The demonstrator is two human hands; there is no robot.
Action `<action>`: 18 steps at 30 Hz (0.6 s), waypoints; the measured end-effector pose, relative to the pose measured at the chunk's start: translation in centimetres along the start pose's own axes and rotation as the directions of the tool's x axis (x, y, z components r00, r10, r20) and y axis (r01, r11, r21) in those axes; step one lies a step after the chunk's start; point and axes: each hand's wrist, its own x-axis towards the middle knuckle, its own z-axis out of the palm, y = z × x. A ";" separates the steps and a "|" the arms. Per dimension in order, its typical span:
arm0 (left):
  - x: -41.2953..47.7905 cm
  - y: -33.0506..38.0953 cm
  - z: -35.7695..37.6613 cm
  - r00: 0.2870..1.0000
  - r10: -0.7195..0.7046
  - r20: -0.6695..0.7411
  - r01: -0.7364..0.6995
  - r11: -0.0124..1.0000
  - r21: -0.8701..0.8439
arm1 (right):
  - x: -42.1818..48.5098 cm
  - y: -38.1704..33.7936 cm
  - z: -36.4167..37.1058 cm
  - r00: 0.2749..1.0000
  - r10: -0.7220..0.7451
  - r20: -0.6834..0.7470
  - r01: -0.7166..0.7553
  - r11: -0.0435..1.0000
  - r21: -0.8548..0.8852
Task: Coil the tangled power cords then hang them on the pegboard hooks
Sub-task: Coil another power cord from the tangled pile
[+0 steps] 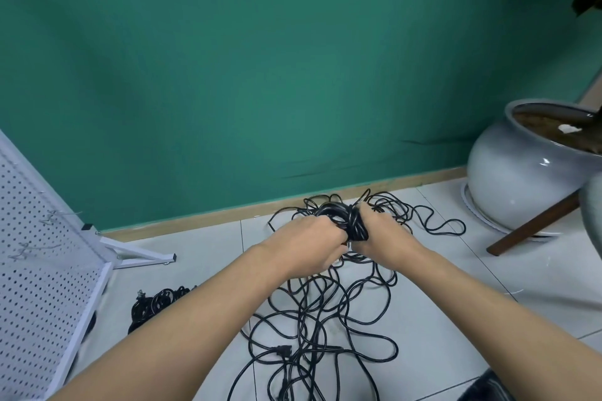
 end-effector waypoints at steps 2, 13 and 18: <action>-0.1 -0.3 -0.3 0.996 0.072 -0.052 -0.071 0.997 0.030 | -0.4 -0.6 0.3 0.997 -0.056 0.056 0.061 0.993 -0.106; -0.8 -4.0 -0.7 0.929 -0.261 -0.264 0.066 0.816 -0.574 | -2.1 -2.1 -1.2 0.885 -0.447 0.129 0.458 0.887 -0.067; -1.3 -4.5 0.1 0.895 -0.372 -0.244 0.170 0.793 -0.585 | -2.6 -2.5 -1.3 0.884 -0.461 0.072 0.464 0.885 -0.032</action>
